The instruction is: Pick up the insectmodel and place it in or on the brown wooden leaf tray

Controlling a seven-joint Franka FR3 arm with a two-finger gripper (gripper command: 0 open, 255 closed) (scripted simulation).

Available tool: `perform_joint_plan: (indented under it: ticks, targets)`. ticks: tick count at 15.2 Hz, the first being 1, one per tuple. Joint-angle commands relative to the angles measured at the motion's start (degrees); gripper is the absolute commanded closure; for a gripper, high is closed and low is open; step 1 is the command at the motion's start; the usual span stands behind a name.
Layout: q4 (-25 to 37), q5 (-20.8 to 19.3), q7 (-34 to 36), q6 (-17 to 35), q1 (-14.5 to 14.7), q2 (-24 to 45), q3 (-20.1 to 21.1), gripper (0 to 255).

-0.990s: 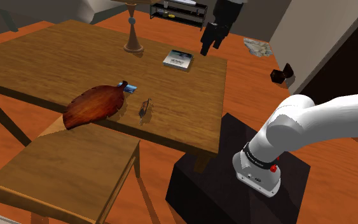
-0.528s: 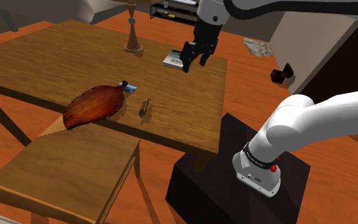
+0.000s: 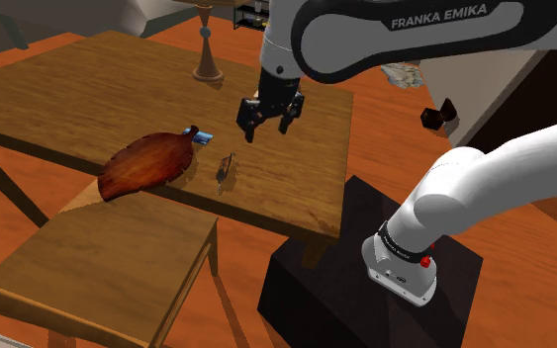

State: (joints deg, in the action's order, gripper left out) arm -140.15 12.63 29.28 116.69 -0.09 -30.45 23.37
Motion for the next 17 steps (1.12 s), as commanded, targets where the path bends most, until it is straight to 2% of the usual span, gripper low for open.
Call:
perform_joint_plan:
  ticks: [1, 5, 8, 17]
  targets:
    - [0.74, 0.46, 4.74, 2.42, -0.39, 3.06, 2.83, 0]
    - [3.59, -0.70, 14.34, 7.58, -2.04, 11.08, 8.55, 0]
    - [6.63, -3.64, 22.45, 11.14, -3.59, 18.12, 12.66, 0]
    - [4.64, -6.95, 25.69, 17.82, -4.27, 23.52, 14.37, 0]
